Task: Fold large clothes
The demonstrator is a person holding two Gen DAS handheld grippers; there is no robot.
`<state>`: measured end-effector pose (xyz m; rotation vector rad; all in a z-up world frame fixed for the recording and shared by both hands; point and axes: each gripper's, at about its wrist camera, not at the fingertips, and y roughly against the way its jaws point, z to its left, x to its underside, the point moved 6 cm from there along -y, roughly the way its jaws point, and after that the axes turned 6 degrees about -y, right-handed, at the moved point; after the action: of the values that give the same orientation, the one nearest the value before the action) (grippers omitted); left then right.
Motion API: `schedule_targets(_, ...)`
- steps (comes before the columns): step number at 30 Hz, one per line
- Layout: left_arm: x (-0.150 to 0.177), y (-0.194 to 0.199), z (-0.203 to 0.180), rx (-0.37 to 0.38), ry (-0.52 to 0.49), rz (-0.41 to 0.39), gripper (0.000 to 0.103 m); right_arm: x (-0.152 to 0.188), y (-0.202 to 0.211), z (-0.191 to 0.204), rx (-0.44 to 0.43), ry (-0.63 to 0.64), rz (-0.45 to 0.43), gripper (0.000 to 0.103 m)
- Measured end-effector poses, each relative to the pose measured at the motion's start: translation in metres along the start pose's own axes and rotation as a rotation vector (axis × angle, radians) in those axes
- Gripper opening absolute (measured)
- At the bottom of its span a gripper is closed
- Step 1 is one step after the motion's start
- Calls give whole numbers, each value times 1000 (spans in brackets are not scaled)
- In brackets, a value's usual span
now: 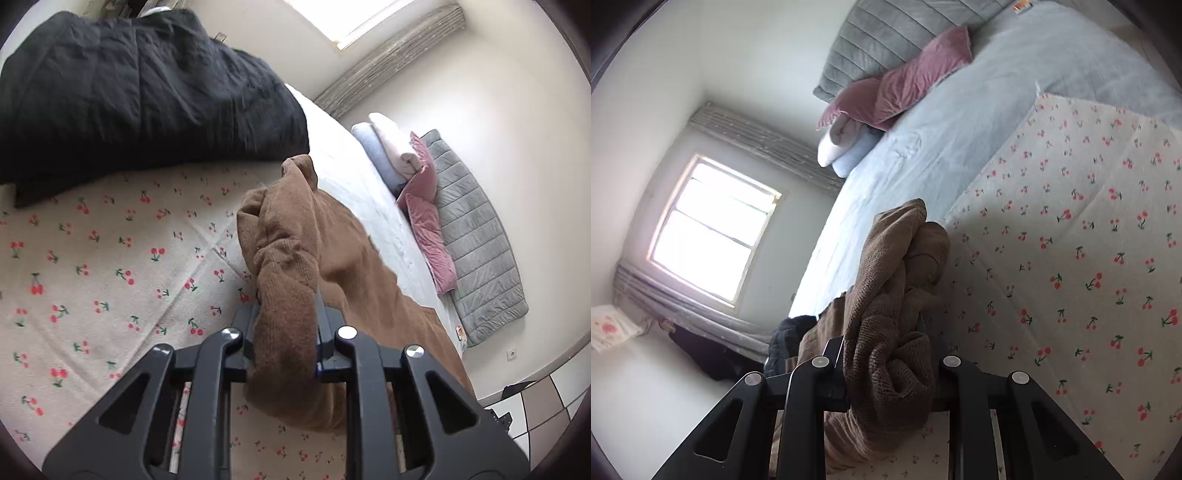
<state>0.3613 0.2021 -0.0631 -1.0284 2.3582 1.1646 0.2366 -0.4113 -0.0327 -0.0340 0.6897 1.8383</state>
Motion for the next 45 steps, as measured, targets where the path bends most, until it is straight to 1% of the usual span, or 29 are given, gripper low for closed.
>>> schedule_targets(1,3,10,6,8,-5,7,22,4,11,-3,0,14,6,25)
schedule_targets(3,19,14,22,2,-35,75,25,16,18,-24,16,19,68,28)
schedule_targets(4,31,7,30,-41,-89,127,29,26,15,-38,59,33,104,32)
schedule_targets(6,55,-12,51,-209,-190,204,36,43,8,-77,202,57,162,38)
schedule_targets(7,63,-15,62,-249,-212,230,50,48,13,-101,275,55,159,41)
schedule_targets(8,64,-9,66,-250,-212,211,62,46,20,-114,278,37,151,48)
schedule_targets(9,60,0,66,-253,-218,181,65,42,31,-123,258,9,135,54)
schedule_targets(10,55,10,63,-281,-247,154,66,36,44,-127,295,11,99,55)
schedule_targets(11,47,20,57,-348,-299,110,65,29,56,-124,334,52,61,56)
schedule_targets(12,38,30,48,-402,-351,54,65,23,64,-114,349,101,29,56)
schedule_targets(13,31,37,37,-425,-399,-1,66,19,69,-101,358,144,8,57)
schedule_targets(14,24,40,22,-430,-441,-40,70,16,69,-86,367,192,-5,57)
schedule_targets(16,16,30,-14,-400,-516,-68,76,18,58,-47,376,304,-25,60)
schedule_targets(20,21,-41,-83,-340,-677,-22,79,36,-19,30,384,540,-33,65)
schedule_targets(22,30,-87,-108,-327,-757,32,79,51,-71,55,374,619,-5,65)
schedule_targets(24,32,-128,-123,-338,-812,67,79,67,-123,72,355,667,40,65)
schedule_targets(26,24,-161,-126,-374,-851,56,79,80,-166,81,344,710,82,65)
schedule_targets(28,10,-183,-115,-403,-855,58,79,84,-206,77,370,744,95,65)
schedule_targets(30,-10,-201,-92,-452,-850,68,79,79,-237,60,449,787,129,65)
schedule_targets(32,-32,-216,-64,-529,-856,95,79,63,-252,40,507,819,136,65)
schedule_targets(34,-51,-228,-33,-590,-804,147,79,42,-256,26,534,811,146,65)
schedule_targets(35,-59,-232,-17,-597,-737,181,79,29,-255,18,561,803,140,65)
schedule_targets(36,-66,-234,-4,-573,-667,200,79,16,-253,9,584,794,131,66)
schedule_targets(37,-71,-233,3,-569,-624,201,79,3,-249,-1,614,783,119,67)
schedule_targets(39,-80,-226,9,-581,-593,174,79,-24,-235,-23,655,713,93,68)
schedule_targets(42,-86,-212,7,-689,-628,129,79,-57,-208,-49,743,609,47,68)
schedule_targets(43,-85,-206,2,-716,-655,121,79,-62,-199,-51,736,576,35,68)
schedule_targets(44,-81,-199,-7,-720,-694,109,79,-64,-190,-48,714,558,26,69)
schedule_targets(45,-75,-192,-19,-692,-738,98,79,-61,-182,-41,694,564,18,70)
